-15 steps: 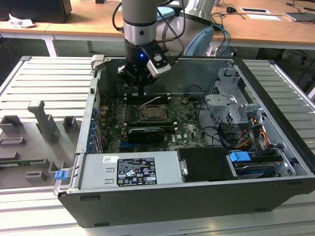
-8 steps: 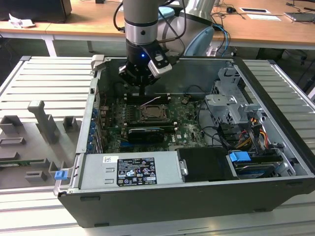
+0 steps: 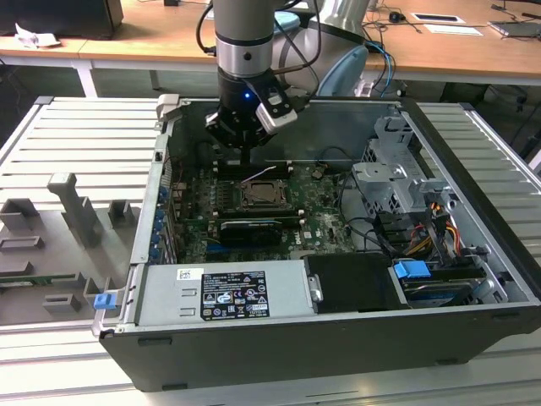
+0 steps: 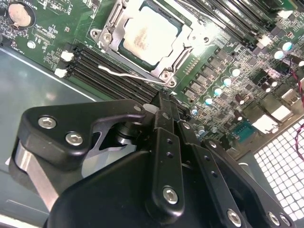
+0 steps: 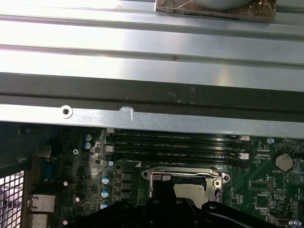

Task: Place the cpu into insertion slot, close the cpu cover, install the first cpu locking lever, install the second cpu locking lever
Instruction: 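Install the first cpu locking lever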

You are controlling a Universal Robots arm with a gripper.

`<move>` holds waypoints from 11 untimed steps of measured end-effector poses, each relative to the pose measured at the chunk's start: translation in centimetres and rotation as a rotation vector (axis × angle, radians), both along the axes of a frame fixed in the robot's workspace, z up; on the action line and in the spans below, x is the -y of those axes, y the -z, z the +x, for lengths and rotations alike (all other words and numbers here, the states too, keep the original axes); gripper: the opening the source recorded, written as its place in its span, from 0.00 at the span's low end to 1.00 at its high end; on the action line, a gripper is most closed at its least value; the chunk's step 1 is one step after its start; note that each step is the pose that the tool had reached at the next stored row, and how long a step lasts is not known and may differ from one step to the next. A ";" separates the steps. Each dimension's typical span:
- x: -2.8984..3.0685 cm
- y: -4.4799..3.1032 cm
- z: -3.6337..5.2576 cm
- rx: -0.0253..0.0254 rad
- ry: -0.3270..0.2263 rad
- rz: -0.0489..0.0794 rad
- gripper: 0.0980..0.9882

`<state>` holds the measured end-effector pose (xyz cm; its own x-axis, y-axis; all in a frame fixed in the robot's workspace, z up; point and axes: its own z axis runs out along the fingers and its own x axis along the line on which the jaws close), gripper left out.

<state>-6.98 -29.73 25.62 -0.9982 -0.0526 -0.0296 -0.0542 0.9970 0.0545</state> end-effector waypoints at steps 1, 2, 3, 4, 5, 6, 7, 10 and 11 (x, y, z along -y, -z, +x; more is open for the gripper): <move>0.00 0.00 0.03 0.0000 0.000 0.000 0.01; 0.00 0.00 0.05 0.0000 0.000 0.000 0.01; 0.00 0.00 0.09 0.0000 0.000 0.000 0.01; 0.00 0.01 0.19 0.0000 0.000 0.000 0.01; 0.00 0.01 0.30 -0.0001 0.000 0.000 0.01; 0.00 0.01 0.37 0.0000 0.000 0.000 0.01; 0.00 0.01 0.42 -0.0001 0.000 0.000 0.01; 0.00 0.01 0.54 0.0000 0.000 0.000 0.01; 0.00 0.01 0.60 0.0000 0.000 0.000 0.01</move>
<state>-6.38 -29.73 25.61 -0.9982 -0.0525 -0.0296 -0.0541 0.9970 0.0545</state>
